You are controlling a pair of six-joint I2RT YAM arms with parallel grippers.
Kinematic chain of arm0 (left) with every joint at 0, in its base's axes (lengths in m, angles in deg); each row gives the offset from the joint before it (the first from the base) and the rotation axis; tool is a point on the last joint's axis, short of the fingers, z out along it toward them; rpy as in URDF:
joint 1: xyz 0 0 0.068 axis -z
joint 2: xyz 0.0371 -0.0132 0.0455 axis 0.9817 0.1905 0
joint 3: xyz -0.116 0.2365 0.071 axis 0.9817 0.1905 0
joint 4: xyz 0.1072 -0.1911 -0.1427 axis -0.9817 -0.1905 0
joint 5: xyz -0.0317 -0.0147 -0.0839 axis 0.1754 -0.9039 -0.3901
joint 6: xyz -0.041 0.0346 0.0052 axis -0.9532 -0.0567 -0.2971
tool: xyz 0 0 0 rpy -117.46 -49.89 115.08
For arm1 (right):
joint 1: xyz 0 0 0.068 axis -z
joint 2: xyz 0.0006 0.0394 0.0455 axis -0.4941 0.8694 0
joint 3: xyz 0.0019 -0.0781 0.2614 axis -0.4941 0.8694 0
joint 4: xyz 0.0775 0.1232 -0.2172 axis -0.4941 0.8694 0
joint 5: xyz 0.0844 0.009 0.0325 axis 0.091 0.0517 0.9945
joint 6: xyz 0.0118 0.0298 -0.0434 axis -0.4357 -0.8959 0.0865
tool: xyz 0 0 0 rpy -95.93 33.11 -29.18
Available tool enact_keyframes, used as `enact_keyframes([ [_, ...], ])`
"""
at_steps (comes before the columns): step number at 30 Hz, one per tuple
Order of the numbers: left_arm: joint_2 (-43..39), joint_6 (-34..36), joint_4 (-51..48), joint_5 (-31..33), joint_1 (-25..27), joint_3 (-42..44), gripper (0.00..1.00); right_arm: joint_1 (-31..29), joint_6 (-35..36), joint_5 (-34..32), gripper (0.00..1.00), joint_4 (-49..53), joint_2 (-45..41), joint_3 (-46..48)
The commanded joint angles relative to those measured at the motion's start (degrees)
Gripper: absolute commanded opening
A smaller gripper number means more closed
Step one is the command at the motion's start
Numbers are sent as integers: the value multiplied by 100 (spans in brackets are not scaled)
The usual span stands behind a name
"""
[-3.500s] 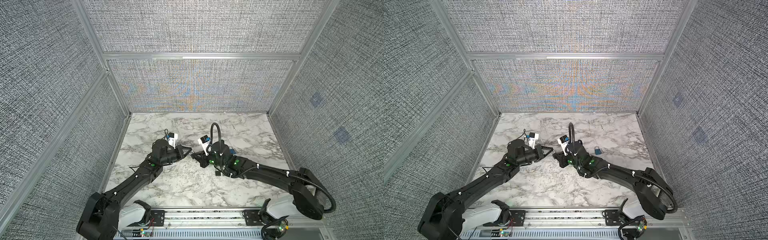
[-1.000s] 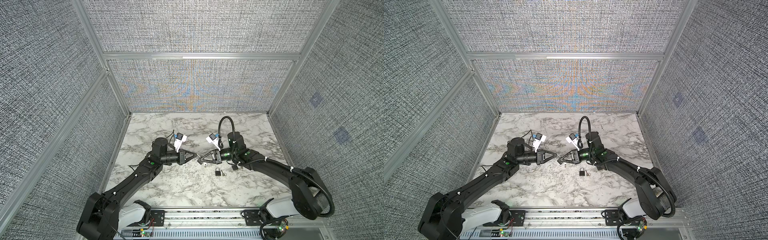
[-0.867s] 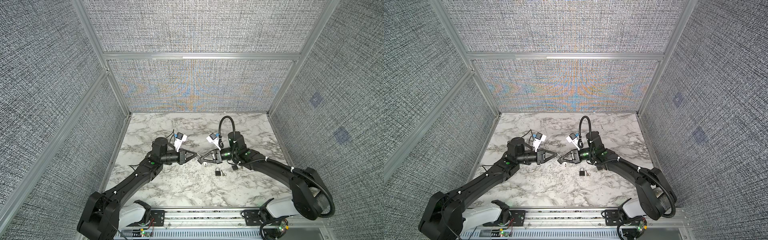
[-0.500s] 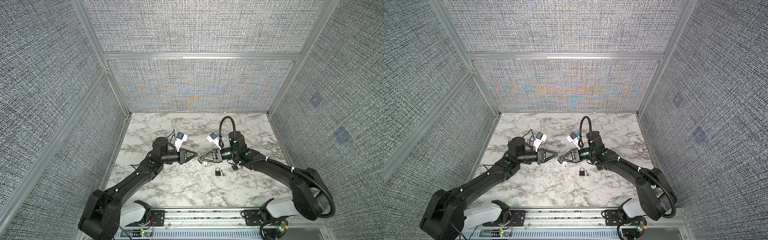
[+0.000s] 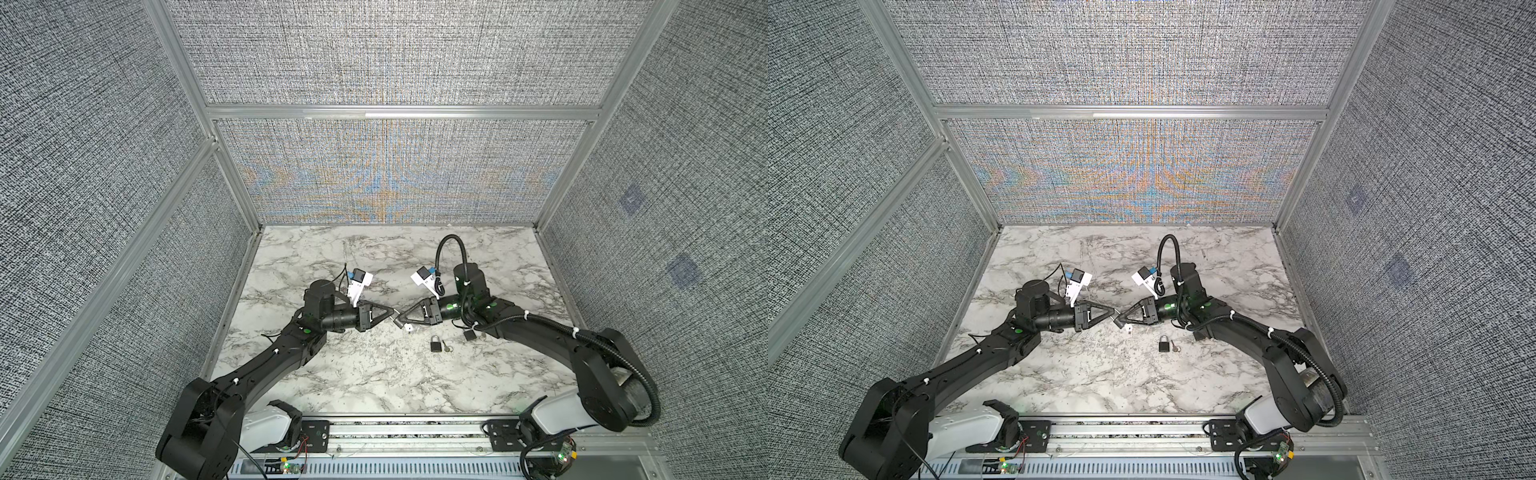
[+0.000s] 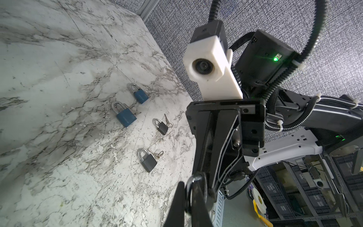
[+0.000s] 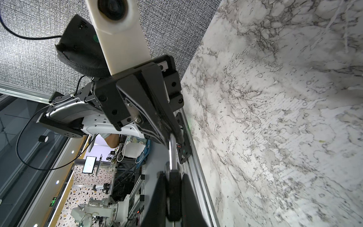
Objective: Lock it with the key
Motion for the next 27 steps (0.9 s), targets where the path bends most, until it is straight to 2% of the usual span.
enact_keyframes([
  [1,51,1,-62,-442,143,17,0,-19,-188,-289,0,-939,52,-145],
  [14,109,-118,156,-329,313,200,0,-19,-71,-568,0,-817,188,-307],
  [19,11,-179,209,100,313,184,0,-24,70,-577,0,-602,169,-193],
  [24,102,-375,478,7,304,97,0,-57,81,-491,0,-585,118,-75],
  [27,158,-412,469,-17,304,-16,15,-101,147,-428,0,-500,83,-60],
])
